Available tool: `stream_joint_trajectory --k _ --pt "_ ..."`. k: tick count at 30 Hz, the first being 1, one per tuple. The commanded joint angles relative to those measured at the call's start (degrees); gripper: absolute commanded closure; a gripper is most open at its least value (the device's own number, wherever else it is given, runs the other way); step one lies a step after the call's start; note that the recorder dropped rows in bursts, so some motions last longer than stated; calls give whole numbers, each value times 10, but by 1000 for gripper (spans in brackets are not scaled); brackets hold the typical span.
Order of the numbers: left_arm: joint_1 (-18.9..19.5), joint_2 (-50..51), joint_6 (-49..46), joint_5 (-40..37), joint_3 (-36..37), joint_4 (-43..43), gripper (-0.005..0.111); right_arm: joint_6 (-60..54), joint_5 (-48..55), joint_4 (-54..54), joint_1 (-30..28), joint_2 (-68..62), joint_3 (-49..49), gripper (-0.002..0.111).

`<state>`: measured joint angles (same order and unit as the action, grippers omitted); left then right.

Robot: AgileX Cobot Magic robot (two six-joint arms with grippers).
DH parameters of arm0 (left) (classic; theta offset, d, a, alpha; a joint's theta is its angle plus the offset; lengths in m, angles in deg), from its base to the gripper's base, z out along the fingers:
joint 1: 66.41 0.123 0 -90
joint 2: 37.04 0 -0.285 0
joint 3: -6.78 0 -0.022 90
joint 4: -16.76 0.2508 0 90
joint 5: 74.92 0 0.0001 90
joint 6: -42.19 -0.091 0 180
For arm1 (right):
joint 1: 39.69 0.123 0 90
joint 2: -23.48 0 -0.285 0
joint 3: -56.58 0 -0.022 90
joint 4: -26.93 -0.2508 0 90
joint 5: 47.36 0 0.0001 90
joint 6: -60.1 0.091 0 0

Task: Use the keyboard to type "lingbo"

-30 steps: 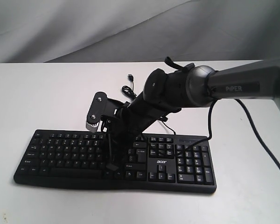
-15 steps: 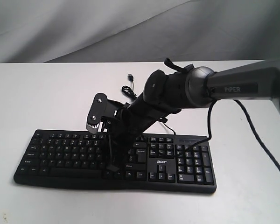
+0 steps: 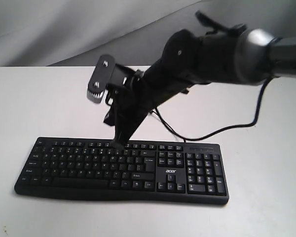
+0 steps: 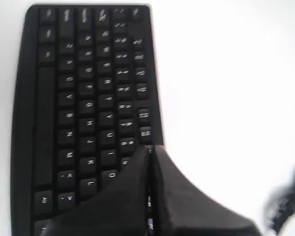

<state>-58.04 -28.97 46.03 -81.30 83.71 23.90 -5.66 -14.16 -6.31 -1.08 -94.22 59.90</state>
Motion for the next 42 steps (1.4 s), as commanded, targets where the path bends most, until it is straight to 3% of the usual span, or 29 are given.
stream_joint_trajectory --k 1,13,17,24,28,31,33,38,42 --pt "-4 -3 1 4 3 0 106 150 -15 107 -14 114 -6 108" --pt "-4 -3 1 4 3 0 106 187 -192 127 -14 455 -203 108" --pt "-4 -3 1 4 3 0 106 220 -271 81 -14 552 -272 108" --pt "-4 -3 1 4 3 0 106 232 -276 49 -15 736 -304 108" --pt "-4 -3 1 4 3 0 106 317 -201 165 -15 806 -304 108" --pt "-4 -3 1 4 3 0 106 608 -119 400 -15 816 -304 108" --pt "-4 -3 1 4 3 0 106 710 -74 467 -64 821 -312 108" --pt "-4 -3 1 4 3 0 106 732 -146 426 -294 910 -440 108" --pt "-4 -3 1 4 3 0 106 731 -166 449 -361 987 -529 108"
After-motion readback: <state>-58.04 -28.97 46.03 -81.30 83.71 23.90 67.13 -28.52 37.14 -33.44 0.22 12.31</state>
